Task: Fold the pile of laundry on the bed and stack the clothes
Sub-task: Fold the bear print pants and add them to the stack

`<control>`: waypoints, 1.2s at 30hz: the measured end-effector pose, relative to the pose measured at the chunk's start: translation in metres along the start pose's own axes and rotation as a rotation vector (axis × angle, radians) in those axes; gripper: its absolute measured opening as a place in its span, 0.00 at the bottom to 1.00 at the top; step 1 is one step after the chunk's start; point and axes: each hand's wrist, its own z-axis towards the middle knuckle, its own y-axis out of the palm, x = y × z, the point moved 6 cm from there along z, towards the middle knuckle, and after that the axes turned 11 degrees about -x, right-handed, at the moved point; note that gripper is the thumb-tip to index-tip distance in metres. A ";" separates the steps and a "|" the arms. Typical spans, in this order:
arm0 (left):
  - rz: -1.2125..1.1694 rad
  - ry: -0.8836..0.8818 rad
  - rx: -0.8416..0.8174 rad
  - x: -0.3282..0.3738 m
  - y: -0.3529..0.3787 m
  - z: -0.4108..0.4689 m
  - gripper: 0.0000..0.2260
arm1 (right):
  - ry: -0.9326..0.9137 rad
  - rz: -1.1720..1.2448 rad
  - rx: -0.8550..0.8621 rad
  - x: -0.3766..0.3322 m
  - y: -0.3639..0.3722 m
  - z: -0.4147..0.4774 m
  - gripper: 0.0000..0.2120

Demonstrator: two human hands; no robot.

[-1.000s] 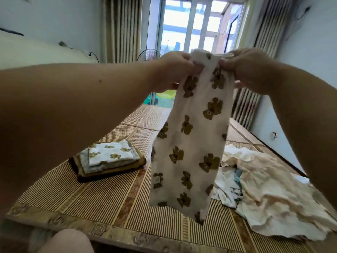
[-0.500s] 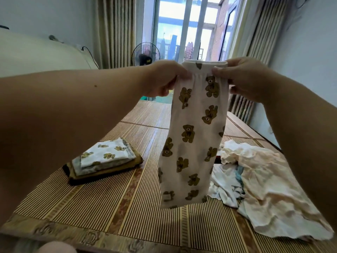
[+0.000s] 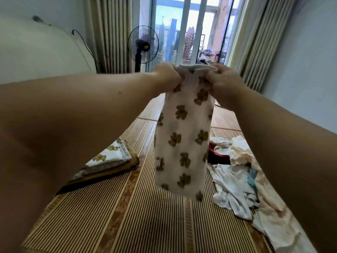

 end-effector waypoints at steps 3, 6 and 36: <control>0.058 0.155 0.134 0.006 -0.004 0.009 0.05 | -0.047 0.115 0.052 -0.001 -0.002 0.020 0.13; 0.034 0.174 0.084 -0.001 0.003 0.004 0.05 | -0.054 0.130 0.030 0.003 0.004 0.024 0.11; 0.043 -0.271 -0.542 -0.193 0.163 -0.203 0.06 | 0.581 0.109 -0.403 0.218 0.103 -0.212 0.11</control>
